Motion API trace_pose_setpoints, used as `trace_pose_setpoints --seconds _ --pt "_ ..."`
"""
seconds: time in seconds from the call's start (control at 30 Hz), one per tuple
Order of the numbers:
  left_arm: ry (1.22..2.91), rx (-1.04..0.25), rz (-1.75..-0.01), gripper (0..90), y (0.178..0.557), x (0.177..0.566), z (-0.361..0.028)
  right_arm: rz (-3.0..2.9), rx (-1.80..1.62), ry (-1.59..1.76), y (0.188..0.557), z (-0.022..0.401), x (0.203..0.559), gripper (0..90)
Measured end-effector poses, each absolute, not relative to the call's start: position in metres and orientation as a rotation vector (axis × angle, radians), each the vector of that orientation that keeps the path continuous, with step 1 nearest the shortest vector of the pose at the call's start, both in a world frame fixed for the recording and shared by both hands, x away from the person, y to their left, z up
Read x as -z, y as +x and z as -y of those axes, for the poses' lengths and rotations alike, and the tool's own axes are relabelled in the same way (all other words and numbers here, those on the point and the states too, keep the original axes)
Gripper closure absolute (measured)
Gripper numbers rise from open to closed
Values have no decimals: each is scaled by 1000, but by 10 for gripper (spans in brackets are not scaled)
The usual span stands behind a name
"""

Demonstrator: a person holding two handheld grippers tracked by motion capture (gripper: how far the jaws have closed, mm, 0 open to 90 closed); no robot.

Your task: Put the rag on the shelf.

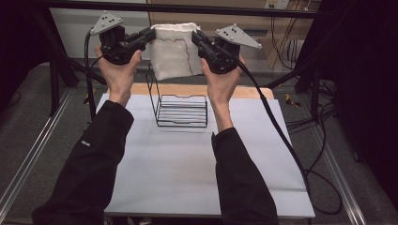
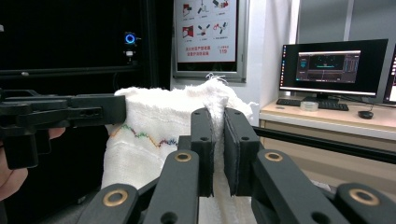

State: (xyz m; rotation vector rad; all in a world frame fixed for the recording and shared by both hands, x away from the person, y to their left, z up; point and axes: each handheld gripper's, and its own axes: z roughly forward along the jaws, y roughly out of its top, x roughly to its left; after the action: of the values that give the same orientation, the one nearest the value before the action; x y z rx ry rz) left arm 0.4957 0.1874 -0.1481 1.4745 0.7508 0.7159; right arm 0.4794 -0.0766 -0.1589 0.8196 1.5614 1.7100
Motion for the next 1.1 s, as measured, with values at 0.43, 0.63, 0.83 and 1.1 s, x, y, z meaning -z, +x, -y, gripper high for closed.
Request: trace_pose_setpoints --seconds 0.43,0.63,0.83,1.1 --pt "1503 -739 -773 838 524 154 -183 -1565 -1696 842 500 74 168 831" --pt "1512 -737 -788 838 535 162 -182 -1574 -1684 862 509 72 176 831" --pt "1518 -741 -804 839 542 163 -182 -1582 -1679 869 517 70 181 831" --pt "1521 -776 -780 838 547 157 -176 -1557 -1703 881 523 75 178 831"
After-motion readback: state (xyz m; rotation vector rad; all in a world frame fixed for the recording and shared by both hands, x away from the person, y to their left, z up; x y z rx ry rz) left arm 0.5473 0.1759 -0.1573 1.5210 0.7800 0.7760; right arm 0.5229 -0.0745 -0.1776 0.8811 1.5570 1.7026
